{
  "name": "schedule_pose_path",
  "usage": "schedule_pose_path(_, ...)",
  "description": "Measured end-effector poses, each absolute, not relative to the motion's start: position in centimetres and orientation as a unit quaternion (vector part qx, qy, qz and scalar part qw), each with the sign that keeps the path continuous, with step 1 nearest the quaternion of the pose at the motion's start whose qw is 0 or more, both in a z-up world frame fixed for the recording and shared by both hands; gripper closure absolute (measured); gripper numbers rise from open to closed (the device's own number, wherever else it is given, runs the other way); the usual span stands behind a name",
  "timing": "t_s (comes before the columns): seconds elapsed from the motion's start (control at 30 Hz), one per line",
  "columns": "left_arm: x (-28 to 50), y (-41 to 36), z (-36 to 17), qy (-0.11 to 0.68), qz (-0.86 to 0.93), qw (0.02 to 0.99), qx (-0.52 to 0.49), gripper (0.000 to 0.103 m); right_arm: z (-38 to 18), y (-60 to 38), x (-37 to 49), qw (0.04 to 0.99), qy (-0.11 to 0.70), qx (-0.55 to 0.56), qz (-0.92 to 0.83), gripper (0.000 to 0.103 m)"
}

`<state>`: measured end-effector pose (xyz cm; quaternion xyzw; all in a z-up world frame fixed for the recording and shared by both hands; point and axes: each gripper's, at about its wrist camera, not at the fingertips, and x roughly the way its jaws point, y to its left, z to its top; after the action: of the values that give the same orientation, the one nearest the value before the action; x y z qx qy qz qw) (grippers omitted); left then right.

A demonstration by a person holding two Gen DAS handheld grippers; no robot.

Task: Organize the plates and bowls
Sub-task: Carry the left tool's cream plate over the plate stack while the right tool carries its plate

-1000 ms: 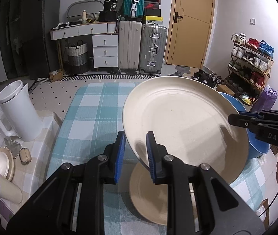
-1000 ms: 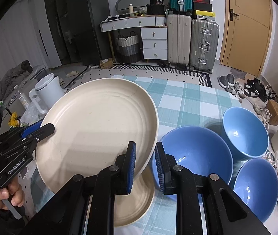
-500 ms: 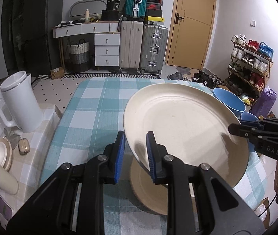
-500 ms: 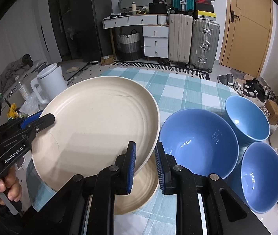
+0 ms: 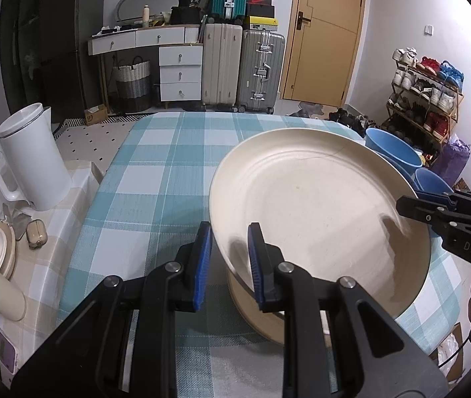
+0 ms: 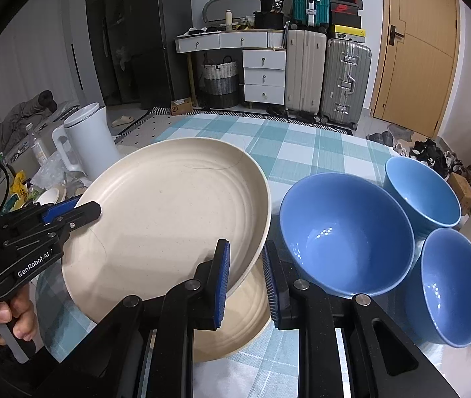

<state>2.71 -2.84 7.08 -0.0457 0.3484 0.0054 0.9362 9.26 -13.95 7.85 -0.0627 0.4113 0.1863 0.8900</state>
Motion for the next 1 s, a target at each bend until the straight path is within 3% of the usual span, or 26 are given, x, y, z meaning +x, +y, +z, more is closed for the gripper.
schedule_pose_path(1.0, 6.6, -2.6, -1.2, 0.388, -0.003, 0.921, -0.023, 0.085, 2.2, -14.2, 8.4, 0.887, 0.426, -0.066, 0.164, 0.082)
